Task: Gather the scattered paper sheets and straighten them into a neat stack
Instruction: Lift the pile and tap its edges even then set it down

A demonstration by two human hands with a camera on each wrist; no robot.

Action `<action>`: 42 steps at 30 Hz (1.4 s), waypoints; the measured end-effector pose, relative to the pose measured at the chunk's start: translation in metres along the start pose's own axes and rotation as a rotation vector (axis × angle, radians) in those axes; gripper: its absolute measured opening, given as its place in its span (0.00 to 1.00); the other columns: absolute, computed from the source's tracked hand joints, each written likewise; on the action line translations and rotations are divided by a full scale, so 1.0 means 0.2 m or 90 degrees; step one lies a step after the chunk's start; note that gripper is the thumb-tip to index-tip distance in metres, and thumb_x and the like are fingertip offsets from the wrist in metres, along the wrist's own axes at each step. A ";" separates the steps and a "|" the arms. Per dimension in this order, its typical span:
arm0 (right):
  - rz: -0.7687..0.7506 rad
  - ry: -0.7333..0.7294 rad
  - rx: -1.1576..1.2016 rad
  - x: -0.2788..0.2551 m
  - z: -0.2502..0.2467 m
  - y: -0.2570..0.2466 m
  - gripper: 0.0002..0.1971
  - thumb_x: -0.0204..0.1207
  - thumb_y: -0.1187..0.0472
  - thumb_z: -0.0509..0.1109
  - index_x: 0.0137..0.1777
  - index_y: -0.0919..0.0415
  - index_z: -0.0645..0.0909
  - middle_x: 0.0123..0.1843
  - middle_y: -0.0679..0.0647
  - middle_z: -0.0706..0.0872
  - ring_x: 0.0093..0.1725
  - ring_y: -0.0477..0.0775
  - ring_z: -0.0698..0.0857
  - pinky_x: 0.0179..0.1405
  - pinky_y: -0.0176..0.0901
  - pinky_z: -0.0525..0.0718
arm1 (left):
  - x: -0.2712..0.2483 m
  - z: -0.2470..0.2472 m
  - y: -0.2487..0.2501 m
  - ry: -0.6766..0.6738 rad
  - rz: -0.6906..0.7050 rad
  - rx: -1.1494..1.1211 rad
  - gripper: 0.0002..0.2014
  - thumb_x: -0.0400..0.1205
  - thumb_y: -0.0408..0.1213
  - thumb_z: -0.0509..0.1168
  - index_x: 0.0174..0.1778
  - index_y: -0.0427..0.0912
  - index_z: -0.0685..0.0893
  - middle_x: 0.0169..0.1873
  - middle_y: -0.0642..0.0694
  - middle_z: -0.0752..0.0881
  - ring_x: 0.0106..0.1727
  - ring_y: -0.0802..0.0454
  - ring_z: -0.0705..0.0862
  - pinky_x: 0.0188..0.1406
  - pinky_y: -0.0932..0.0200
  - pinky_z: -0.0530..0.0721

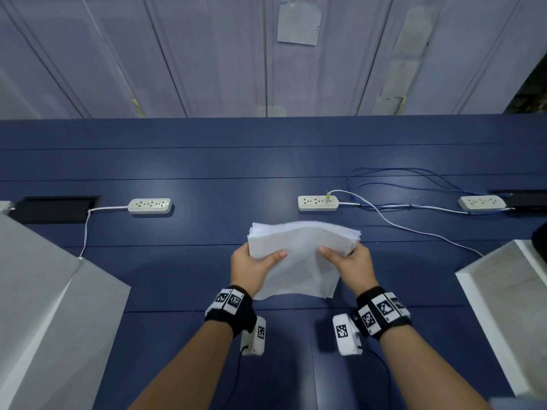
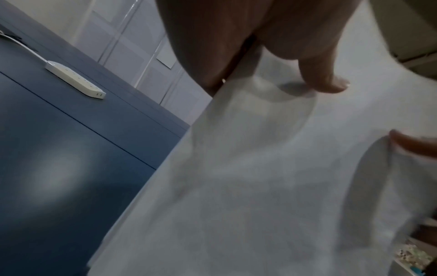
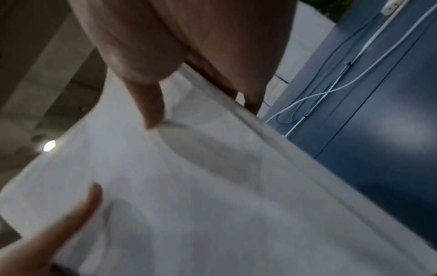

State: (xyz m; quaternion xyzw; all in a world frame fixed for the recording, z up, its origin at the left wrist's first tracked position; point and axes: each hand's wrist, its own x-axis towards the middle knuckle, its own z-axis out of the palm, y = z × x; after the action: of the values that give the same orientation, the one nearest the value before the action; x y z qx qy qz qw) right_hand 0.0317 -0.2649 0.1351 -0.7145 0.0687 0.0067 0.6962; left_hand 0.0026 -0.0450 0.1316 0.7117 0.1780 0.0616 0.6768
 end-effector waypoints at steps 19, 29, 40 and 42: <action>-0.033 0.229 0.077 0.04 0.13 -0.10 0.12 0.79 0.57 0.69 0.33 0.54 0.76 0.31 0.46 0.74 0.32 0.45 0.73 0.42 0.45 0.73 | -0.03 0.11 0.17 0.195 0.104 -0.083 0.03 0.82 0.35 0.70 0.50 0.47 0.85 0.41 0.55 0.84 0.35 0.68 0.80 0.43 0.72 0.78; 0.015 -0.016 0.010 0.01 -0.03 0.07 0.16 0.63 0.62 0.86 0.50 0.59 0.87 0.42 0.47 0.94 0.41 0.45 0.91 0.45 0.48 0.88 | 0.00 -0.03 -0.05 -0.073 -0.009 0.027 0.15 0.66 0.34 0.86 0.44 0.50 0.92 0.40 0.55 0.95 0.48 0.54 0.94 0.44 0.62 0.89; 0.002 -0.019 -0.019 0.04 -0.06 0.09 0.15 0.64 0.71 0.84 0.52 0.63 0.89 0.45 0.52 0.95 0.44 0.48 0.93 0.48 0.42 0.89 | -0.02 0.02 -0.07 -0.064 0.011 0.011 0.13 0.70 0.31 0.84 0.48 0.44 0.92 0.41 0.56 0.93 0.40 0.67 0.92 0.41 0.73 0.87; 0.041 -0.049 -0.040 0.05 -0.08 0.14 0.15 0.63 0.71 0.84 0.48 0.59 0.89 0.42 0.47 0.95 0.43 0.47 0.93 0.46 0.42 0.88 | -0.01 0.04 -0.08 -0.039 -0.012 -0.005 0.08 0.73 0.32 0.82 0.43 0.45 0.91 0.38 0.57 0.92 0.37 0.65 0.91 0.36 0.74 0.86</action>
State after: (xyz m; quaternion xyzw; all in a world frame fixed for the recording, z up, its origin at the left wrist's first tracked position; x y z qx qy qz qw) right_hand 0.0364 -0.2825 0.1058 -0.7326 0.0648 0.0590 0.6750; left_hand 0.0009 -0.0533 0.1164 0.7088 0.1633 0.0340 0.6854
